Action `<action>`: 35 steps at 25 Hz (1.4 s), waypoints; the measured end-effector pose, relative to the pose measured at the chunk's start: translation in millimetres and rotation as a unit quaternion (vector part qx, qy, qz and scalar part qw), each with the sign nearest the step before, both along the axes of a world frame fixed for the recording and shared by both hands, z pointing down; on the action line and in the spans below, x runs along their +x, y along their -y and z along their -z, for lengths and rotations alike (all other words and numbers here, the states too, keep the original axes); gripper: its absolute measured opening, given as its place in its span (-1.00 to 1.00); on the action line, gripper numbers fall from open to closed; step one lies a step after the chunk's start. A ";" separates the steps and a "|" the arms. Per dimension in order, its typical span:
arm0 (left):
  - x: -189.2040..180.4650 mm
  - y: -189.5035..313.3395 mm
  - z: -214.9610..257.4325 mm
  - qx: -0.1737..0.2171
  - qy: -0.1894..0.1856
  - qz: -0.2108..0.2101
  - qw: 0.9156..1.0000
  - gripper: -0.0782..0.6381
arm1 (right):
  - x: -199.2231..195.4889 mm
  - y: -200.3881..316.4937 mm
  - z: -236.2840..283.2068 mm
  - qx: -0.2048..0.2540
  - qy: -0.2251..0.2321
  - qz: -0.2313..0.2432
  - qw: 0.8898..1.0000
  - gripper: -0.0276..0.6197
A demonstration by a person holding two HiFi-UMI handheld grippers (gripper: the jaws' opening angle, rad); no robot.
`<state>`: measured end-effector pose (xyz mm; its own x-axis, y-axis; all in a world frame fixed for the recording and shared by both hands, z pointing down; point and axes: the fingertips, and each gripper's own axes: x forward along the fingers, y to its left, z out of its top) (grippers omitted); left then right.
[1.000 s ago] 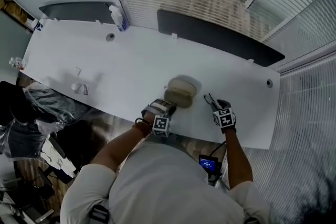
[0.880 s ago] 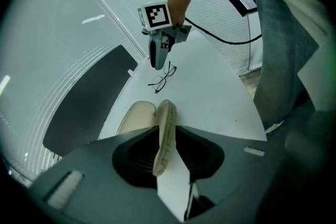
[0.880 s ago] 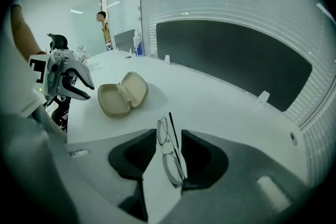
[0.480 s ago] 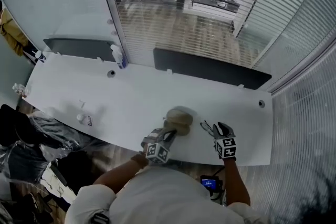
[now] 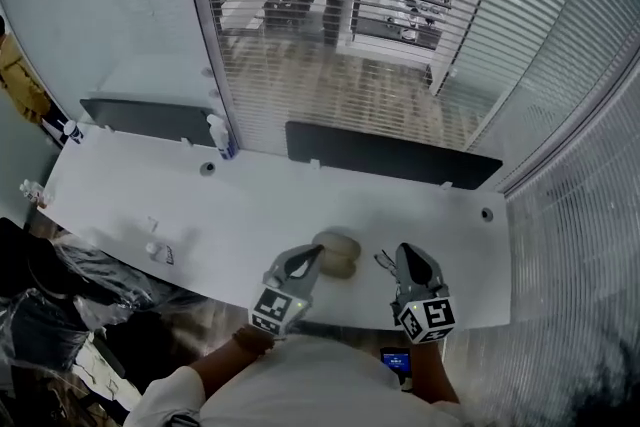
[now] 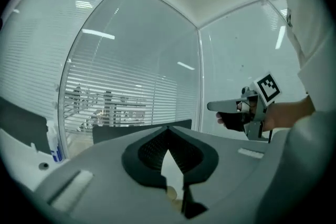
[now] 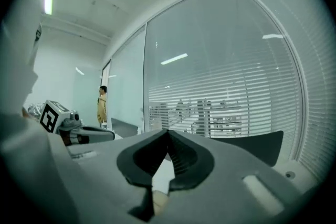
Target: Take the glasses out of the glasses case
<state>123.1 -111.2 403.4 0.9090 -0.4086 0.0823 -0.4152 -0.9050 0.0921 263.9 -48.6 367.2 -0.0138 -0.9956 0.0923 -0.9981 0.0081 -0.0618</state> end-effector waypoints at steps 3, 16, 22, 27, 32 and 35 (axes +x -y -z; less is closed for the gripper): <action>-0.6 -5.3 38.7 -0.003 -0.033 -0.005 0.999 -0.77 | -28.8 2.4 34.2 0.030 0.039 0.013 0.999 -0.91; 15.4 -32.9 72.4 -0.019 -0.056 -0.038 0.998 -0.77 | -98.1 5.8 66.1 0.047 0.069 0.069 0.994 -0.91; 12.9 -31.5 69.1 -0.016 -0.049 -0.036 0.998 -0.77 | -96.4 5.8 68.0 0.048 0.059 0.062 0.995 -0.91; 13.3 -31.0 68.6 -0.021 -0.047 -0.036 0.998 -0.77 | -97.8 6.9 64.9 0.046 0.053 0.061 0.996 -0.91; 13.9 -32.1 68.7 -0.026 -0.048 -0.038 0.998 -0.77 | -99.1 7.9 67.7 0.049 0.051 0.062 0.996 -0.91; 14.8 -30.0 70.0 -0.023 -0.046 -0.035 0.998 -0.77 | -96.8 8.7 69.1 0.050 0.054 0.061 0.995 -0.91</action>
<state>137.9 -81.2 333.4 0.9399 -0.3410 0.0144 -0.3385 -0.9259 0.1680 167.1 -57.3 298.1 -0.1403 -0.9900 -0.0164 -0.9769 0.1411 -0.1605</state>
